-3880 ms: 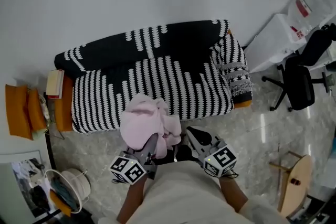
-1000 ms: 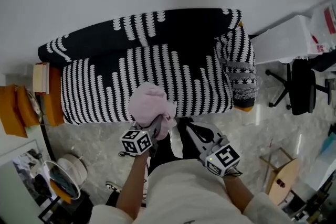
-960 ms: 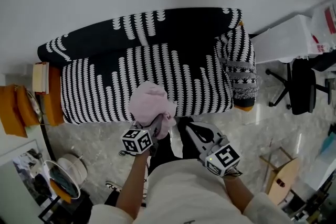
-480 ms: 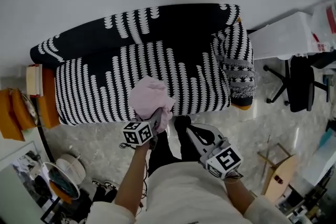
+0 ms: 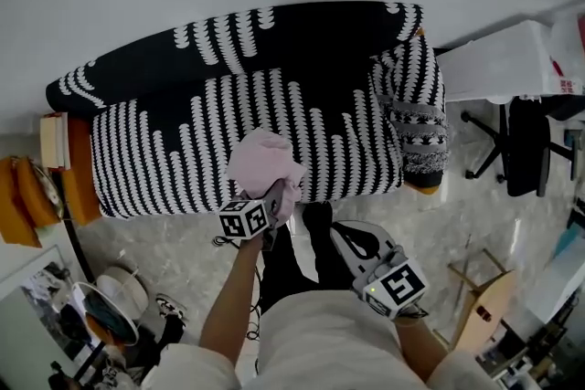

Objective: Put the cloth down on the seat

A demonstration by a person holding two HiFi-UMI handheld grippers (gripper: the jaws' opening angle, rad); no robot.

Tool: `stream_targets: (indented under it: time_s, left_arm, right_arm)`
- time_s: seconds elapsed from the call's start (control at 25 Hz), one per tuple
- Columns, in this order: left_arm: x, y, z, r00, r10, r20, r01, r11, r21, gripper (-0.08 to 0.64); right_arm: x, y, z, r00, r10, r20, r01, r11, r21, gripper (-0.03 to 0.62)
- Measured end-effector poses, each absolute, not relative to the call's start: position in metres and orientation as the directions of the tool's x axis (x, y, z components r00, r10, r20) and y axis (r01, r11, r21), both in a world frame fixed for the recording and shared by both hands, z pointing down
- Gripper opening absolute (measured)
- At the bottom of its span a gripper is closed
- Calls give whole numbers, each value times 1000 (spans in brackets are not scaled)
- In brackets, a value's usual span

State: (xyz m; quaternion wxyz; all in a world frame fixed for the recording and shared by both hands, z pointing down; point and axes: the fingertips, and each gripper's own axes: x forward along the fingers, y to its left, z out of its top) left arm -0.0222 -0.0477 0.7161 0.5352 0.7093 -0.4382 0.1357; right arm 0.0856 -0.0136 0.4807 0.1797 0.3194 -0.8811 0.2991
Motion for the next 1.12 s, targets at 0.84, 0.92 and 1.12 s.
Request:
stream_targets:
  time_s: [0.84, 0.92, 1.12]
  left_arm:
    - [-16, -64, 818, 549, -389, 740, -798, 19, 602, 146]
    - [-21, -63, 829, 541, -384, 748, -800, 40, 599, 146]
    - [-32, -63, 856, 521, -359, 775, -816, 57, 575, 146]
  right_arm:
    - [108, -6, 520, -709, -406, 576, -688, 575, -442, 8]
    - [109, -4, 523, -707, -395, 586, -688, 575, -442, 8]
    - [111, 0, 532, -705, -380, 598, -688, 571, -448, 8]
